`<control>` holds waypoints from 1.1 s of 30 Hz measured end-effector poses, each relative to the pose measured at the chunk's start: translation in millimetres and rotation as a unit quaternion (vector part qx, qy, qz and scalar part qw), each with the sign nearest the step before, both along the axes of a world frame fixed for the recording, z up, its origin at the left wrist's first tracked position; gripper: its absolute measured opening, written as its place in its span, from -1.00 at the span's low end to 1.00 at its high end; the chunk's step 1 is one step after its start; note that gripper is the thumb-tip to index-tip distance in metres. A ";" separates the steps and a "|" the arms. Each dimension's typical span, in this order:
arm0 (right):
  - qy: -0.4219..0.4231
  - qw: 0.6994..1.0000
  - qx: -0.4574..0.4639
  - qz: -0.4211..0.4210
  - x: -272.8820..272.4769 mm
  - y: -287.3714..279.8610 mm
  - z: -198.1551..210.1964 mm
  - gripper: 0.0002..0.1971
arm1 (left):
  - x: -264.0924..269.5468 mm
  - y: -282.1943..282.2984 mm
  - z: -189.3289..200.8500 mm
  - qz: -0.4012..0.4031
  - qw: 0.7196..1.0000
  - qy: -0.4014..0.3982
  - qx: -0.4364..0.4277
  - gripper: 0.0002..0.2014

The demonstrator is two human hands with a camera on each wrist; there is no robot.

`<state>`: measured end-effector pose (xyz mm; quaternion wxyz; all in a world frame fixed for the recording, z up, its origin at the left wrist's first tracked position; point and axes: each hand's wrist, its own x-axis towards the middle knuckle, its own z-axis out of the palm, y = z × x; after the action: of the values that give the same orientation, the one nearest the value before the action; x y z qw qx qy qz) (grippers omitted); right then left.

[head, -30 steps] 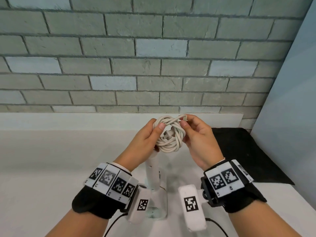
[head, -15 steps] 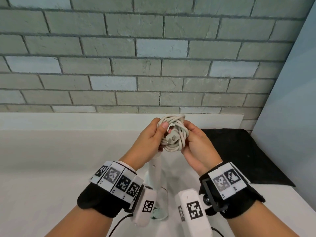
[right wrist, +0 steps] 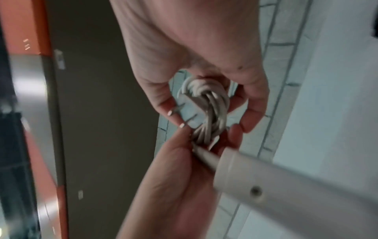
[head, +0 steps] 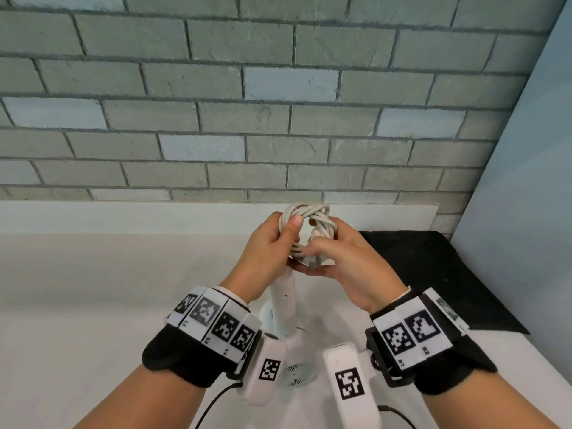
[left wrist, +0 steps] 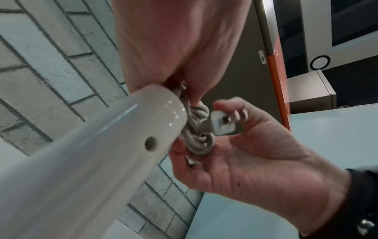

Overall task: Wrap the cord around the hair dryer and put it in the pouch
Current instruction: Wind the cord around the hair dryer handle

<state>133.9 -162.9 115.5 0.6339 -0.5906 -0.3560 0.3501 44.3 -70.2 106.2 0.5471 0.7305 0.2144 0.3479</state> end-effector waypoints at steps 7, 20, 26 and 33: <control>-0.447 0.879 0.033 -0.163 9.6 -8.4 -0.3 -0.84 | -4.3 10.8 11.6 0.000 0.989 -0.026 -0.143 -0.73; -0.585 0.796 0.135 -0.076 10.4 -13.9 -35.0 -0.86 | -27.3 19.9 13.0 -0.027 0.991 -0.029 -0.131 -0.74; -0.295 0.953 0.053 0.032 2.6 -7.3 -59.1 -0.42 | -42.0 18.1 16.5 -0.066 0.989 -0.038 -0.130 -0.87; -0.331 0.920 -0.072 0.197 -20.8 19.2 -94.7 -0.51 | -66.9 24.9 19.9 -0.049 0.993 -0.030 -0.107 -0.87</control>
<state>113.1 -143.7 20.8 0.3542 -0.6347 -0.6286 0.2766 -22.6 -45.2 126.2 0.6452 0.6664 0.1975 0.3173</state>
